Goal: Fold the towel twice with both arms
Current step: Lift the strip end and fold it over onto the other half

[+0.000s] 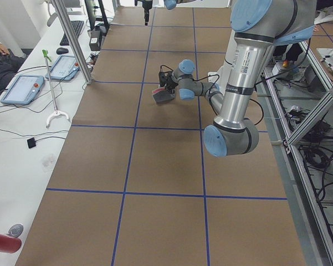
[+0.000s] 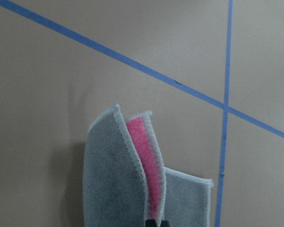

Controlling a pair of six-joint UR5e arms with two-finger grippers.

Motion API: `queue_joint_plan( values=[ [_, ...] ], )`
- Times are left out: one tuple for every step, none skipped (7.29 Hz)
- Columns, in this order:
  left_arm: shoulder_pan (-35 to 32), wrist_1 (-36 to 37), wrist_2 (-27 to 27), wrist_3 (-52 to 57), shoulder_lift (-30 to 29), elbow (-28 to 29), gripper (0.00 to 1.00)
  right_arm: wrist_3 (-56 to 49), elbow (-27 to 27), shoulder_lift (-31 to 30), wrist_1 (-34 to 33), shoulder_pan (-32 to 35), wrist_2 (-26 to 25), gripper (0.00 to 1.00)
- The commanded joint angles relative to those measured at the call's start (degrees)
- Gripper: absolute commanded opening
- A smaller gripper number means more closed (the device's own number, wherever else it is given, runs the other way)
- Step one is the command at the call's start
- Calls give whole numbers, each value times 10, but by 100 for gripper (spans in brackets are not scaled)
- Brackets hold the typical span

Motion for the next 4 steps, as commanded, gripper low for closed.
queue_joint_plan(
  values=[
    [15, 45, 0, 45, -54, 6, 0, 0, -1, -1, 0, 1, 0, 100],
    [23, 70, 9, 46, -71, 7, 0, 0, -1, -1, 0, 2, 0, 100],
    [31, 98, 13, 47, -94, 11, 0, 1, -1, -1, 0, 2, 0, 100],
    [42, 110, 27, 47, -118, 29, 0, 1, -2, -1, 0, 3, 0, 100]
  ],
)
